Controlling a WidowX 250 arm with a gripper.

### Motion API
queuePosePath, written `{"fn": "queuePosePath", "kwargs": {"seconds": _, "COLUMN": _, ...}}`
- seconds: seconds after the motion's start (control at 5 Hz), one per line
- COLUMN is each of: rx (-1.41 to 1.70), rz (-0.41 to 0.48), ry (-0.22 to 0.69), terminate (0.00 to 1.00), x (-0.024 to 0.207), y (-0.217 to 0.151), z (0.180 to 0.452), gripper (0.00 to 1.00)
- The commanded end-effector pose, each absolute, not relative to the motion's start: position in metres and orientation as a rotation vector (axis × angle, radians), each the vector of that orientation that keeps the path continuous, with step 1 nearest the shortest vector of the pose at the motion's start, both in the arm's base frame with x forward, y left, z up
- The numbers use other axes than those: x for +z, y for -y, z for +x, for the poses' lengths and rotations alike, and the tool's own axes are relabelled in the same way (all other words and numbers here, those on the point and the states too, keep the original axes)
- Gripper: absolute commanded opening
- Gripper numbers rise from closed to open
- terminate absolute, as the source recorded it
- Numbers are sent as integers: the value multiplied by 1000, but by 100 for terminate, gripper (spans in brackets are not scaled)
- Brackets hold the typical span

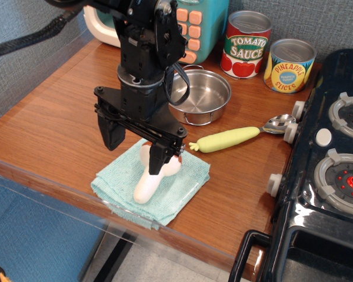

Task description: Move the spoon to the front of the microwave

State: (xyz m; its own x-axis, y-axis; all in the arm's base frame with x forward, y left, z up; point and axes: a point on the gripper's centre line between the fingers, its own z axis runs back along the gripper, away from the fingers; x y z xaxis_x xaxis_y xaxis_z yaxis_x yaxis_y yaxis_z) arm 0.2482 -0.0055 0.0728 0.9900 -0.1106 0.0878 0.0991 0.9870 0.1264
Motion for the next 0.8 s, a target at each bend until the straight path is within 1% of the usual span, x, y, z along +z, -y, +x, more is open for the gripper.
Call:
{"fn": "queuePosePath", "kwargs": {"seconds": 0.0, "rx": -105, "rz": 122, "ry": 95, "terminate": 0, "x": 73, "y": 5, "z": 248, "gripper": 100}}
{"fn": "queuePosePath", "kwargs": {"seconds": 0.2, "rx": -155, "rz": 152, "ry": 131, "terminate": 0, "x": 76, "y": 23, "z": 277, "gripper": 100}}
{"fn": "queuePosePath", "kwargs": {"seconds": 0.4, "rx": -178, "rz": 175, "ry": 140, "terminate": 0, "x": 77, "y": 37, "z": 311, "gripper": 100}}
{"fn": "queuePosePath", "kwargs": {"seconds": 0.6, "rx": -221, "rz": 148, "ry": 169, "terminate": 0, "x": 81, "y": 62, "z": 340, "gripper": 100}}
